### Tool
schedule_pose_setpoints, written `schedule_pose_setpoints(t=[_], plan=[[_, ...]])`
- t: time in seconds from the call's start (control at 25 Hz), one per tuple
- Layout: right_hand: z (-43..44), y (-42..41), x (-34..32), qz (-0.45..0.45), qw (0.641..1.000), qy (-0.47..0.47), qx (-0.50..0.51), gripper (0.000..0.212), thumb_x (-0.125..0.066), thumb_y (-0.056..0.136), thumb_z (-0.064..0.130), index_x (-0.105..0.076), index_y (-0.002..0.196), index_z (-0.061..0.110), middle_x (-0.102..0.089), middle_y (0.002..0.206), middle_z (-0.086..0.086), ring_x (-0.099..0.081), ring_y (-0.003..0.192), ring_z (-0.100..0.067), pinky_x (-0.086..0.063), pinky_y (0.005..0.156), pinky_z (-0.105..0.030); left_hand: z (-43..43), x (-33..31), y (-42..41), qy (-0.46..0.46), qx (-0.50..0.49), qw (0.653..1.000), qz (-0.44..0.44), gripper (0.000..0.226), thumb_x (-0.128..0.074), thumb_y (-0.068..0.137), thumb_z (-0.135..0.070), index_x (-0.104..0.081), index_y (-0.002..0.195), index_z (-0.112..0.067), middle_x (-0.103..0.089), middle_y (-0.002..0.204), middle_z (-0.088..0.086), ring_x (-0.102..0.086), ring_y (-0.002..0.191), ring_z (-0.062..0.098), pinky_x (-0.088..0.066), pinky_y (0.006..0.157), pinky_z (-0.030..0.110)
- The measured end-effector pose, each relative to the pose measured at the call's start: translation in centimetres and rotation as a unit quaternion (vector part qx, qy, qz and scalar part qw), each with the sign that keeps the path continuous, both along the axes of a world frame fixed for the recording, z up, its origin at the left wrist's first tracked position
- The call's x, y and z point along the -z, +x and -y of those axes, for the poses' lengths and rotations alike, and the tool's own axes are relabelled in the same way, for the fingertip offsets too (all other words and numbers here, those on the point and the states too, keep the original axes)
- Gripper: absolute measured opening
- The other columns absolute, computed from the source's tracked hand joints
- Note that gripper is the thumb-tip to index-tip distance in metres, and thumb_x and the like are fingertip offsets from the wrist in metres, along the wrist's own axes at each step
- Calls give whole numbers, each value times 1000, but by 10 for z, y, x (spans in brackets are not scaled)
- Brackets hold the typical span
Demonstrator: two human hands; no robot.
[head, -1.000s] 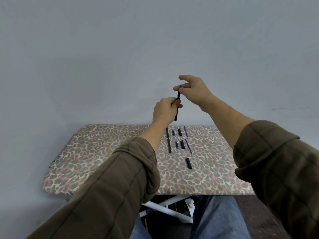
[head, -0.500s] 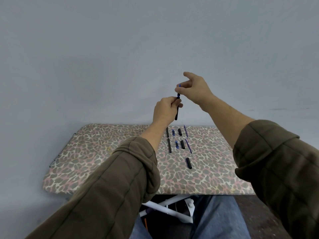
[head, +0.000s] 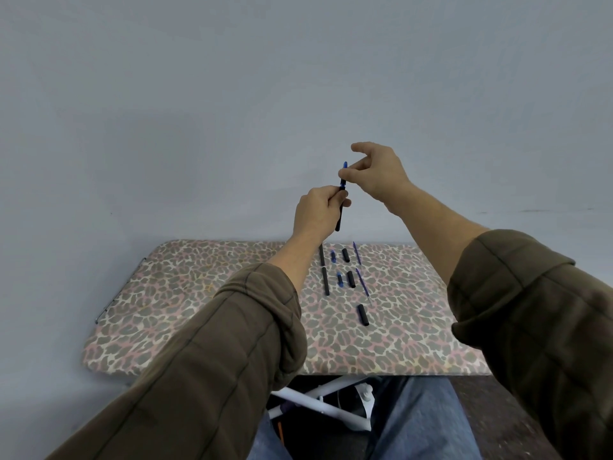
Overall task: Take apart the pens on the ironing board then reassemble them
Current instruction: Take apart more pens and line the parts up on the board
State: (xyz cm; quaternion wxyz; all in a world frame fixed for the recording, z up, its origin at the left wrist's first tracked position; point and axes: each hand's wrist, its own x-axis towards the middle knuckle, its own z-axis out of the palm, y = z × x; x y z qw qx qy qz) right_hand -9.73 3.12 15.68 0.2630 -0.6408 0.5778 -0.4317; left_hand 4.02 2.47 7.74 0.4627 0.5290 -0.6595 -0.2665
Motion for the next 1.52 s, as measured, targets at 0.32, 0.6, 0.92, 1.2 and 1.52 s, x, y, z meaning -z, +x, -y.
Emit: schedule_pose_setpoints(t=[0.32,0.6,0.92,1.2,1.52], plan=[[-1,1,-1,3,1000,8,10,75,-78,89,21,-43,156,19,-75,102,5,-67,109,-16,-51,82,-28,-2,-1,-4,2,3,1000,6,26,-53,106,-32,-76,110,-20,-78,94,-13,-70,96,12,-51,80,30],[0,2,-4,-5,1000,20,-14,64,-57,99,1,-39,158,18,-80,103,3,-71,110,-16,-52,91,-30,-3,3,-4,1,4,1000,11,26,-52,106,-31,-74,113,-19,-79,96,-11,-70,99,15,-55,86,37],[0,3,-6,22,1000,7,-14,47,-56,100,1,-55,145,16,-80,106,2,-74,105,-14,-51,75,-20,-8,5,-2,-17,14,1000,-6,25,-51,106,-26,-67,126,-25,-79,96,-9,-69,103,14,-52,88,32],[3,2,-11,81,995,-51,41,17,-73,93,12,-76,109,20,-78,93,3,-78,81,-8,-55,66,-21,-7,15,2,-11,7,1000,9,29,-54,104,-28,-70,128,-26,-79,93,-11,-70,100,7,-53,90,27],[2,-5,19,11,987,93,133,15,-73,92,5,-78,105,10,-77,101,-14,-77,87,-26,-66,81,-38,-8,29,19,-8,-37,999,16,30,-56,102,-31,-71,127,-24,-80,92,-11,-70,96,5,-53,89,25]])
